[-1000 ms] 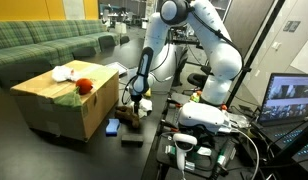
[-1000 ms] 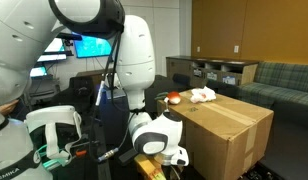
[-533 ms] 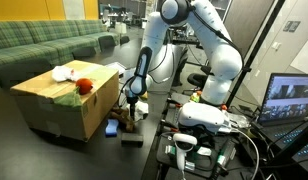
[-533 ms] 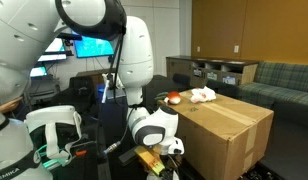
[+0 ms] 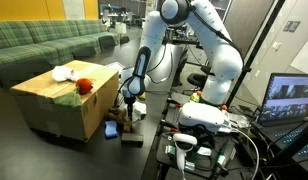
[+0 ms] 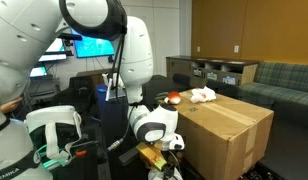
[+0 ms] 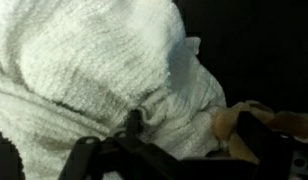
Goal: Put the objects on the table on the box and the objects on the box on the table
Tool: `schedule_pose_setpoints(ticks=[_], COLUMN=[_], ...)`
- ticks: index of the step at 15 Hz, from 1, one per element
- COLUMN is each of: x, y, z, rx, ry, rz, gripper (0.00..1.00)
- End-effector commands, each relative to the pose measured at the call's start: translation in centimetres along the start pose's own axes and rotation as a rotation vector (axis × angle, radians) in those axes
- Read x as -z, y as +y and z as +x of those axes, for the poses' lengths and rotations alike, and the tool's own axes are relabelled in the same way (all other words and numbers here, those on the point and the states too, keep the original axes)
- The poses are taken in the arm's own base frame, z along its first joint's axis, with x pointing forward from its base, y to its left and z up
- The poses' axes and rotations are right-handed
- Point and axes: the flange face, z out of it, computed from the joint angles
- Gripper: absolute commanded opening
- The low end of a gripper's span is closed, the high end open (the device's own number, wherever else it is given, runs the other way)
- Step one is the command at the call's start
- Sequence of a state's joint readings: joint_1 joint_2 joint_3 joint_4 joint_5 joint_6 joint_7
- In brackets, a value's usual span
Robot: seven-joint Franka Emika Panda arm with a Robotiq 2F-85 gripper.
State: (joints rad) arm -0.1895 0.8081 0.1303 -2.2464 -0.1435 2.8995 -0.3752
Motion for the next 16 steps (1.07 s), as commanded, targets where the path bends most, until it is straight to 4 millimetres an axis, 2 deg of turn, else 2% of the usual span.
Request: schedule_pose_setpoints(ticks=[1,5,11,13,16], x=[0.4,1.7,5.5,5.8,5.0], y=[-0.1,0.7,3.7,5.1,7.0], z=[0.7,0.2,-1.2,-1.6,-2.5], rx=[0.016,0.014,-0.021,-0.036,-0.040], ry=[0.012,0.009,0.007,0.001,-0.024], rz=[-0.013,-0.030,-0.068,-0.104,-0.137], gripper=[1.00,1.00,1.00,1.00,1.00])
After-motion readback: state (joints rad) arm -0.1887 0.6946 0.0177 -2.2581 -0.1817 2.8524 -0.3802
